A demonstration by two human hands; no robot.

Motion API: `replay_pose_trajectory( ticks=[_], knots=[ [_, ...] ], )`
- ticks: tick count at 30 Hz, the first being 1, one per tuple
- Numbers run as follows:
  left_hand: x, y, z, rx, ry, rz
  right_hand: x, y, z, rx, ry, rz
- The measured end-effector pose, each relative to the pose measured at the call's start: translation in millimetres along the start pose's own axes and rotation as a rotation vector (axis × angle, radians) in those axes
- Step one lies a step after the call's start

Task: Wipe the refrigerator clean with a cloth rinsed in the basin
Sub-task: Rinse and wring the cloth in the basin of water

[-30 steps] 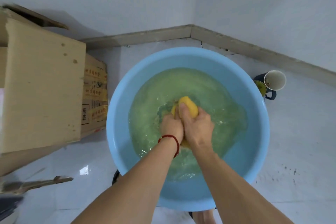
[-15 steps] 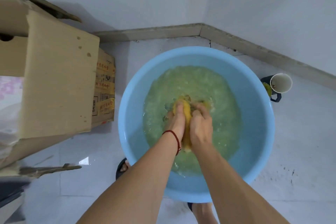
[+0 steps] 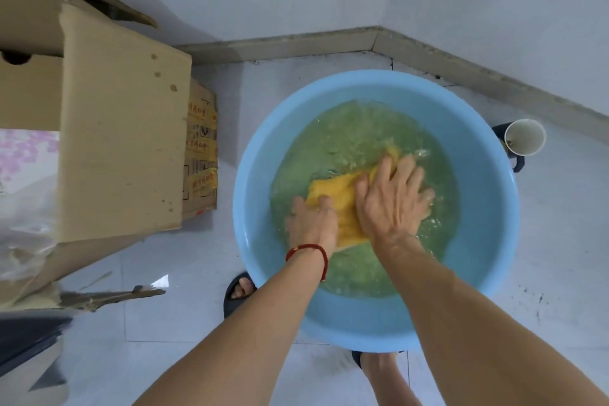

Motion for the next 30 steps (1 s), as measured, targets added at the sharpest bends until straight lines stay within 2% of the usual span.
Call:
replay_pose_trajectory(
  ticks=[2, 3, 6, 8, 12, 15, 18, 20, 22, 23, 24, 27, 28, 30],
  knots=[
    [9, -5, -13, -0.187, -0.147, 0.177, 8, -3, 13, 0.141, -0.038, -0.081],
    [22, -8, -31, -0.224, -0.195, 0.234, 10, -8, 19, 0.208, -0.061, -0.244],
    [60, -13, -69, -0.272, -0.289, 0.302, 13, -20, 31, 0.400, -0.037, -0.925],
    [64, -6, -65, -0.235, -0.316, 0.284, 4, -24, 40, 0.440, 0.011, -1.049],
    [39, 15, -28, -0.022, -0.262, 0.131, -3, -21, 27, 0.325, 0.006, -0.893],
    [23, 13, -5, -0.037, -0.185, 0.053, 4, -16, 10, 0.087, -0.087, -0.490],
    [11, -2, 7, 0.048, -0.105, 0.096, 0, -14, 0, -0.110, -0.107, -0.187],
    [6, -10, 9, 0.045, -0.047, 0.104, -7, -2, -1, -0.048, -0.030, -0.028],
    [9, -7, 0, -0.100, -0.095, 0.226, -4, 2, 6, 0.048, 0.020, -0.006],
    [19, -7, -13, -0.197, -0.152, 0.284, 2, 3, 11, 0.089, 0.004, -0.129],
    [32, -8, -30, -0.260, -0.204, 0.345, 5, 0, 17, 0.138, -0.024, -0.355],
    [64, -9, -67, -0.321, -0.375, 0.361, 4, -19, 31, 0.375, -0.071, -1.074],
    [64, 0, -57, -0.299, -0.403, 0.354, 0, -24, 35, 0.439, -0.048, -1.176],
    [50, 21, -23, -0.121, -0.411, 0.342, -8, -30, 37, 0.473, 0.011, -1.157]
  ],
)
Point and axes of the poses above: each hand's wrist, its own z-axis away from the middle knuckle, its own x-axis out of the palm, y = z × x, the point moved 3 cm from there along -z, towards the middle knuckle, and after that the axes turned 11 degrees about -x, right-handed, at the moved point
